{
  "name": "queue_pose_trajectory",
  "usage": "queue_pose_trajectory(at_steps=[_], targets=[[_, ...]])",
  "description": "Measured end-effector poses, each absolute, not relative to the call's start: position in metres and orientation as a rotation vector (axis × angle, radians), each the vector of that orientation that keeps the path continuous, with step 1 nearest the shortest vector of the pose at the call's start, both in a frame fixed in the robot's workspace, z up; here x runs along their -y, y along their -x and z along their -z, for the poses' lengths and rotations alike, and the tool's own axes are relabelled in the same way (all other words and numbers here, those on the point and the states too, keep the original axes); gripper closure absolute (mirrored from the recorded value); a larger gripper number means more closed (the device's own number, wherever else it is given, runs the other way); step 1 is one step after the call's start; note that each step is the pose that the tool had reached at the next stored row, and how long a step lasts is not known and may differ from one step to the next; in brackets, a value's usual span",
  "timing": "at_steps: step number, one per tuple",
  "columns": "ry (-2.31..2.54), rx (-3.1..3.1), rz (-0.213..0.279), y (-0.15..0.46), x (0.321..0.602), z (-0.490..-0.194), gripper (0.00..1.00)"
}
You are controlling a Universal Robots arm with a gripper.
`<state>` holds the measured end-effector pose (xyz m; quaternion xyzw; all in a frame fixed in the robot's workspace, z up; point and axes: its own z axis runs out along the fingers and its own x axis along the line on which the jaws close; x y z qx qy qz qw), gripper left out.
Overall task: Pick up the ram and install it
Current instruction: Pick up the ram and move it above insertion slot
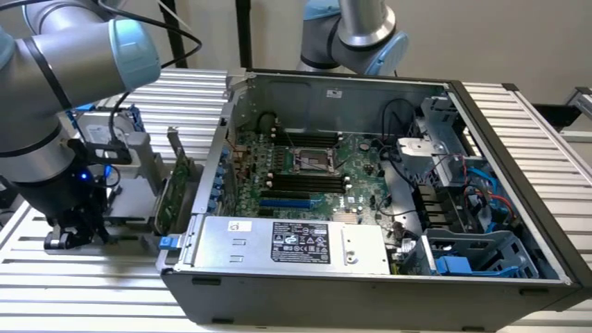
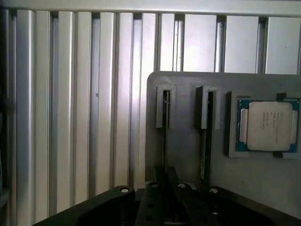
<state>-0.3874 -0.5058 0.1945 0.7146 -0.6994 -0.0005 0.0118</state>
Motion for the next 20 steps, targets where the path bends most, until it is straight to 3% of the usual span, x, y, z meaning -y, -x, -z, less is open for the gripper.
queue_pose_trajectory(at_steps=[14,20], targets=[[-2.193,2.217,0.002,0.387,0.506,-0.196,1.0],[-2.193,2.217,0.002,0.387,0.506,-0.22,1.0]])
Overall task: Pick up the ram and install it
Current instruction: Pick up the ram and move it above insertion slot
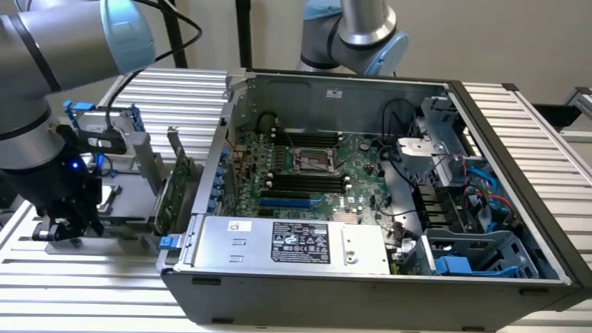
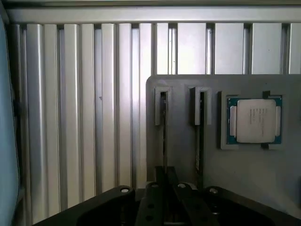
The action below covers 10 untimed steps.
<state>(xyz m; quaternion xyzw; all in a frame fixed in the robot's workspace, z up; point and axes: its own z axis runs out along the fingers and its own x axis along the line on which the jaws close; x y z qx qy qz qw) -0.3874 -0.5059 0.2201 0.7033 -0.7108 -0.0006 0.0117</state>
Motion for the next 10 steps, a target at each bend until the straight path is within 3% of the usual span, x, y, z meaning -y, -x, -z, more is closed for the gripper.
queue_pose_trajectory(at_steps=[10], targets=[[-2.194,2.215,0.002,0.385,0.506,-0.266,1.0]])
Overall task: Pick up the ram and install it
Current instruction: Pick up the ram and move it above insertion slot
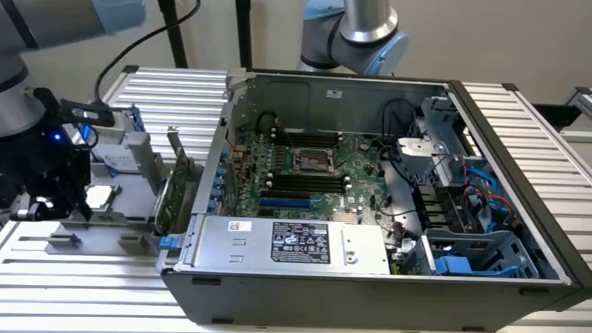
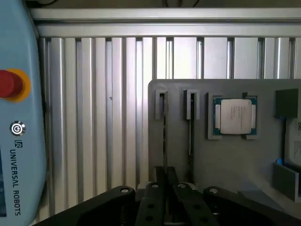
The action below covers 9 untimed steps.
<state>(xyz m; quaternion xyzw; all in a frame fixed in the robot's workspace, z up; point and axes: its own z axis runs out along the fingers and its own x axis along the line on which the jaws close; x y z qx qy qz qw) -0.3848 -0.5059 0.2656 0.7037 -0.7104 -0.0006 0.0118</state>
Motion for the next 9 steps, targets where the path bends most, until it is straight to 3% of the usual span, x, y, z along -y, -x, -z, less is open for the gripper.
queue_pose_trajectory(at_steps=[9], targets=[[-2.201,2.209,0.002,0.369,0.506,-0.306,1.0]])
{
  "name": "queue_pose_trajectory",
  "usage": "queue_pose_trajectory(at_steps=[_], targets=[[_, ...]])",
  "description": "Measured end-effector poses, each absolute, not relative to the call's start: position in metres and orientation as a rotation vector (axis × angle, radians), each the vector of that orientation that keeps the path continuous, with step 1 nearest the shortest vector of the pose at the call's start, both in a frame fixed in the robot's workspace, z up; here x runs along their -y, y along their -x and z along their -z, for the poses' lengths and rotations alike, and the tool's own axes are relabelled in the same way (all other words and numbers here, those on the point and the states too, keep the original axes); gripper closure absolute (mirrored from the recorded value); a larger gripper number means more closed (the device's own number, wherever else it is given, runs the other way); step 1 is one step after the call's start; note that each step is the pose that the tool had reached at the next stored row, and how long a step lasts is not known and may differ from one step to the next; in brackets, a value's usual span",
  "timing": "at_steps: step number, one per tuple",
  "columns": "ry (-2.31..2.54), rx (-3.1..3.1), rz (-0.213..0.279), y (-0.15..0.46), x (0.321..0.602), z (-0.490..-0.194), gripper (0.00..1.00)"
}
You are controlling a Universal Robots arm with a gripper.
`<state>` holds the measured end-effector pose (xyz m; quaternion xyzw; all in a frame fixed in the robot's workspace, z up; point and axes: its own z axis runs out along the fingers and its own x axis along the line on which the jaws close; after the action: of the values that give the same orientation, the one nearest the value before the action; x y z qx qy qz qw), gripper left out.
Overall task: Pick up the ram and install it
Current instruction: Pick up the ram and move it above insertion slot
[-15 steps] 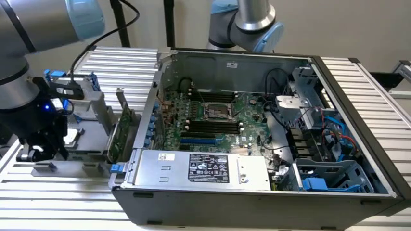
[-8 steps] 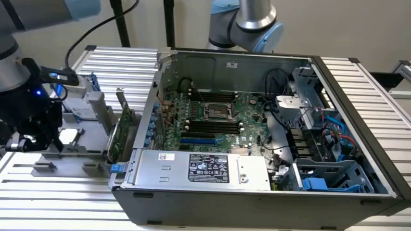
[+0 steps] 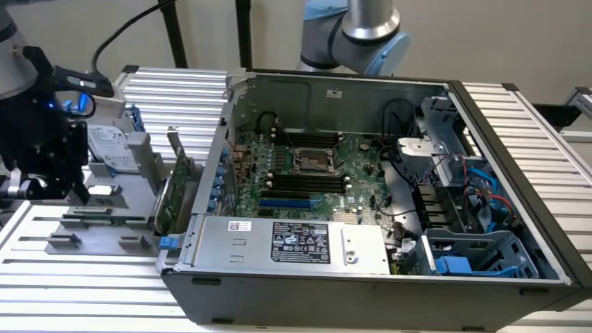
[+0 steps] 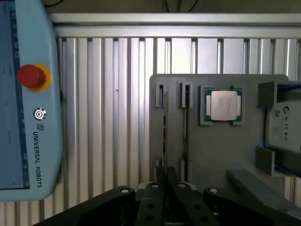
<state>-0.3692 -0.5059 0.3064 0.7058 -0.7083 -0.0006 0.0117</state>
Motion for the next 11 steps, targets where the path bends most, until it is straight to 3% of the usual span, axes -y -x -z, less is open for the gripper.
queue_pose_trajectory(at_steps=[11], targets=[[-2.206,2.205,0.004,0.338,0.506,-0.357,1.0]])
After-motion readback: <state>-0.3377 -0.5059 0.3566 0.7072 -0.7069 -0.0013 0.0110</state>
